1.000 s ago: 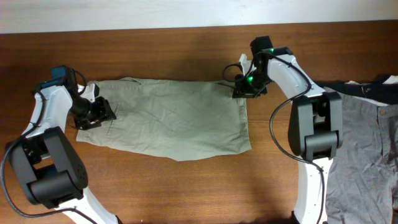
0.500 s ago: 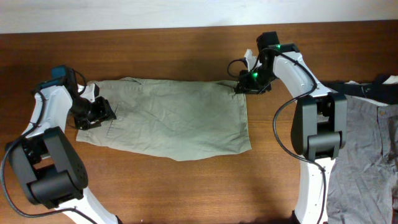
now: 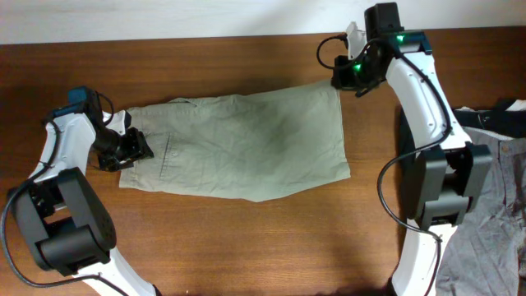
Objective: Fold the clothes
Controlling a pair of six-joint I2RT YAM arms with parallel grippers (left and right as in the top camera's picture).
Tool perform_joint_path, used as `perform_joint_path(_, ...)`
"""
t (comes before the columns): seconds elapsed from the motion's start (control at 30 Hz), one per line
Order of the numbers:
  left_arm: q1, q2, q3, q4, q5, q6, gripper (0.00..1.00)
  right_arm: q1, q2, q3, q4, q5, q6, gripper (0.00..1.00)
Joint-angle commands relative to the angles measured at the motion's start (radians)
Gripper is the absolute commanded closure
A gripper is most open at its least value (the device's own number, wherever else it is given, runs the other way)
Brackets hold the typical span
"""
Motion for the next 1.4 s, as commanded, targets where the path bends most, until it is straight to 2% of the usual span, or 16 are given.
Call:
perform_joint_path(0.0, -0.001, 0.008, 0.007, 0.002, 0.005, 0.012, 0.43, -0.005, 0.031, -0.018, 0.054, 0.139, 0.008, 0.19)
perform_joint_path(0.07, -0.001, 0.008, 0.007, -0.003, 0.006, 0.019, 0.43, -0.016, 0.025, -0.016, 0.027, 0.173, 0.012, 0.15)
perform_joint_path(0.1, -0.001, 0.008, 0.008, -0.002, 0.030, 0.059, 0.44, -0.023, 0.014, -0.016, -0.017, 0.105, 0.011, 0.22)
perform_joint_path(0.13, -0.001, 0.008, 0.014, -0.005, 0.074, 0.075, 0.48, -0.026, 0.006, -0.016, -0.058, 0.056, 0.011, 0.26)
perform_joint_path(0.2, -0.012, 0.008, 0.051, -0.005, 0.224, 0.126, 0.63, -0.020, -0.001, -0.017, -0.220, -0.068, 0.012, 0.44)
perform_joint_path(0.27, -0.049, 0.008, 0.093, 0.006, 0.251, 0.144, 0.79, 0.014, 0.000, -0.033, -0.381, -0.072, 0.035, 0.46)
perform_joint_path(0.37, -0.165, 0.018, 0.099, 0.103, 0.196, 0.219, 0.83, 0.077, 0.000, -0.116, -0.409, 0.032, 0.105, 0.46)
perform_joint_path(0.4, -0.217, 0.051, 0.099, 0.160, 0.098, 0.218, 0.87, 0.087, 0.001, -0.188, -0.357, 0.049, 0.126, 0.68)
perform_joint_path(0.47, -0.251, 0.119, 0.099, 0.216, 0.050, 0.217, 0.91, 0.087, 0.001, -0.320, -0.268, 0.050, 0.172, 0.87)
perform_joint_path(0.53, -0.249, 0.189, 0.099, 0.254, -0.019, 0.174, 0.94, 0.079, 0.001, -0.471, -0.179, 0.054, 0.217, 0.96)
perform_joint_path(0.67, -0.198, 0.227, 0.103, 0.276, -0.160, 0.165, 0.96, 0.048, 0.001, -0.655, -0.040, 0.140, 0.299, 0.96)
perform_joint_path(0.73, -0.156, 0.226, 0.122, 0.256, -0.271, 0.135, 0.96, 0.021, 0.000, -0.671, -0.043, 0.196, 0.304, 0.96)
perform_joint_path(0.87, -0.057, 0.224, 0.234, 0.125, -0.267, 0.119, 0.95, -0.019, -0.008, -0.637, -0.112, 0.203, 0.284, 0.96)
perform_joint_path(1.07, -0.019, 0.214, 0.470, -0.158, -0.101, 0.120, 0.76, -0.024, -0.157, -0.548, -0.179, 0.144, 0.119, 0.92)
perform_joint_path(1.17, -0.019, 0.216, 0.467, -0.226, 0.047, 0.121, 0.43, -0.008, -0.309, -0.525, -0.126, -0.009, 0.060, 0.86)
perform_joint_path(1.37, 0.002, 0.216, 0.319, -0.168, 0.029, 0.121, 0.15, 0.123, -0.230, -0.566, 0.000, -0.066, 0.143, 0.90)
